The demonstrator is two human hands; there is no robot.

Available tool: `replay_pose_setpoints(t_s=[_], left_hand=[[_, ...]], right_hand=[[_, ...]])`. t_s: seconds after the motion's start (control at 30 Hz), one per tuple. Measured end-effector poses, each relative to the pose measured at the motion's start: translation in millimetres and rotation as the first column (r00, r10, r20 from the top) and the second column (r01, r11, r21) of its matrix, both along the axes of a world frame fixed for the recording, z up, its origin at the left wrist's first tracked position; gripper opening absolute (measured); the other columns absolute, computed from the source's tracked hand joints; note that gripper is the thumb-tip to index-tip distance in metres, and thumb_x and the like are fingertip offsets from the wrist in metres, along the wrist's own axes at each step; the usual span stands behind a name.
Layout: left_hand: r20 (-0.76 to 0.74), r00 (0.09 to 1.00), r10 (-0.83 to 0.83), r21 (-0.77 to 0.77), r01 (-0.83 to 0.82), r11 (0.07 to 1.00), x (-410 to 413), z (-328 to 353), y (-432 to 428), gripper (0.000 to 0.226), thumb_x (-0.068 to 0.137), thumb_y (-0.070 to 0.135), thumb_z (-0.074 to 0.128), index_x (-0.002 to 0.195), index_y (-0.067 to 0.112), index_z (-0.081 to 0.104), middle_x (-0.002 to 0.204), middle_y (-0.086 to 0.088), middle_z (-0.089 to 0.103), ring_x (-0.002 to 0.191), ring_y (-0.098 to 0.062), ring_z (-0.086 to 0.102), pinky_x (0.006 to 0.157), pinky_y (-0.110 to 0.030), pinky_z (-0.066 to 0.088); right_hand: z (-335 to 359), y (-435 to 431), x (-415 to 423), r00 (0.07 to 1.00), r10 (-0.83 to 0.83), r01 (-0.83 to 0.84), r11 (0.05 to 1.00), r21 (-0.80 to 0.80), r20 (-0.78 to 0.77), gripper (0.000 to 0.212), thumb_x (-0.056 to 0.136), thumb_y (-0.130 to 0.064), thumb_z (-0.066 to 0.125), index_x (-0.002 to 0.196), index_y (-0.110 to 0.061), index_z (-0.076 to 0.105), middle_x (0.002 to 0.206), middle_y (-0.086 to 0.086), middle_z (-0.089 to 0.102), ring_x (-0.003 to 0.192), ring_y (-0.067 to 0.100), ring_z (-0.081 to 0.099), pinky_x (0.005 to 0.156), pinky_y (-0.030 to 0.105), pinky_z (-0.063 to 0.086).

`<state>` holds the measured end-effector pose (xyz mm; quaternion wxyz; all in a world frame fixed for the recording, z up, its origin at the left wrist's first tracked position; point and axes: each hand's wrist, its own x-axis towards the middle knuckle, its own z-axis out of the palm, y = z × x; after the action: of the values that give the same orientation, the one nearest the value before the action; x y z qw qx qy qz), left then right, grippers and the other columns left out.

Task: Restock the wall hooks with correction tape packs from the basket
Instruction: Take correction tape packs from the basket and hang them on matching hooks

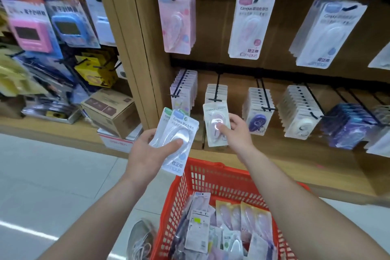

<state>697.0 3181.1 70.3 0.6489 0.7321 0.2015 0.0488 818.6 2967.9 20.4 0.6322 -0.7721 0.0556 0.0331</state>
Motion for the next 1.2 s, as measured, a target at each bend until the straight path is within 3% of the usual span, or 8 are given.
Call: replay_pose_setpoints(t_s=[0.23, 0.5, 0.73, 0.9, 0.97, 1.03, 1.13, 1.2], left_hand=[[0.001, 1.0, -0.019, -0.029, 0.019, 0.999, 13.9, -0.6, -7.6, 0.049, 0.075, 0.035, 0.089, 0.117, 0.027, 0.065, 0.096, 0.009, 0.077, 0.076, -0.012, 0.078, 0.058, -0.025, 0.059], [-0.011, 1.0, 0.004, -0.01, -0.004, 1.0, 17.6, -2.9, -8.4, 0.049, 0.076, 0.039, 0.088, 0.118, 0.029, 0.064, 0.1, 0.009, 0.076, 0.078, -0.011, 0.077, 0.059, -0.026, 0.06], [-0.005, 1.0, 0.018, -0.009, -0.018, 1.0, 17.9, -6.5, -8.7, 0.047, 0.077, 0.038, 0.088, 0.116, 0.031, 0.063, 0.099, 0.011, 0.073, 0.077, -0.004, 0.076, 0.056, -0.021, 0.058], [0.011, 1.0, 0.011, -0.016, -0.01, 1.0, 20.5, -3.7, -12.6, 0.043, 0.078, 0.037, 0.087, 0.114, 0.032, 0.063, 0.096, 0.015, 0.071, 0.075, 0.004, 0.072, 0.053, -0.015, 0.054], [0.017, 1.0, 0.004, -0.034, -0.004, 0.999, 22.2, -1.2, -15.6, 0.043, 0.079, 0.036, 0.086, 0.115, 0.031, 0.061, 0.097, 0.015, 0.07, 0.074, 0.006, 0.072, 0.052, -0.014, 0.053], [0.021, 1.0, -0.004, -0.058, 0.005, 0.998, 23.0, 2.1, -19.5, 0.044, 0.08, 0.035, 0.086, 0.115, 0.029, 0.061, 0.097, 0.013, 0.071, 0.073, 0.003, 0.073, 0.051, -0.015, 0.053], [0.02, 0.999, -0.028, -0.079, 0.029, 0.996, 21.8, 6.3, -27.5, 0.044, 0.08, 0.033, 0.086, 0.116, 0.026, 0.062, 0.098, 0.01, 0.074, 0.074, -0.004, 0.075, 0.052, -0.017, 0.054], [0.022, 0.999, -0.04, -0.102, 0.042, 0.994, 18.8, 8.7, -34.4, 0.042, 0.08, 0.033, 0.086, 0.115, 0.025, 0.063, 0.098, 0.007, 0.076, 0.074, -0.007, 0.076, 0.053, -0.018, 0.054]], right_hand=[[-17.1, 9.7, 17.6, 0.998, -0.062, 0.062, 0.998, 0.025, 0.03, 0.025, 0.098, -0.024, 0.068, 0.122, -0.025, 0.062, 0.109, -0.011, 0.075, 0.098, 0.008, 0.072, 0.079, 0.029, 0.057], [-30.2, 11.0, 14.4, 0.984, -0.171, 0.171, 0.985, -0.012, 0.048, 0.021, 0.097, -0.035, 0.069, 0.111, -0.022, 0.062, 0.098, -0.012, 0.075, 0.09, 0.004, 0.072, 0.082, 0.034, 0.059], [-19.9, 16.0, 38.6, 0.971, -0.232, 0.227, 0.97, -0.092, -0.051, 0.024, 0.096, -0.045, 0.067, 0.099, -0.021, 0.062, 0.096, -0.003, 0.074, 0.081, 0.016, 0.073, 0.072, 0.044, 0.065], [-17.6, 13.8, 56.5, 0.938, -0.212, 0.177, 0.973, -0.148, -0.274, 0.043, 0.095, -0.051, 0.065, 0.117, -0.015, 0.059, 0.12, 0.007, 0.067, 0.103, 0.029, 0.067, 0.076, 0.045, 0.064], [-17.4, 9.6, 45.6, 0.948, -0.206, 0.134, 0.95, -0.281, -0.244, 0.061, 0.094, -0.054, 0.065, 0.137, -0.012, 0.054, 0.133, 0.008, 0.062, 0.112, 0.031, 0.064, 0.082, 0.042, 0.059], [-10.8, 4.6, 23.9, 0.973, -0.178, 0.113, 0.924, -0.365, -0.15, 0.059, 0.098, -0.048, 0.063, 0.142, -0.01, 0.051, 0.137, 0.007, 0.061, 0.108, 0.027, 0.063, 0.086, 0.036, 0.05], [1.5, -3.4, -13.7, 0.993, -0.009, -0.009, 0.988, -0.154, -0.116, 0.02, 0.104, -0.033, 0.058, 0.115, -0.019, 0.067, 0.114, 0.002, 0.074, 0.093, 0.019, 0.069, 0.083, 0.042, 0.058], [18.4, -5.1, -39.8, 0.982, 0.147, -0.15, 0.989, -0.016, -0.122, 0.018, 0.106, -0.031, 0.054, 0.11, -0.022, 0.068, 0.099, -0.001, 0.078, 0.09, 0.021, 0.074, 0.083, 0.045, 0.063]])
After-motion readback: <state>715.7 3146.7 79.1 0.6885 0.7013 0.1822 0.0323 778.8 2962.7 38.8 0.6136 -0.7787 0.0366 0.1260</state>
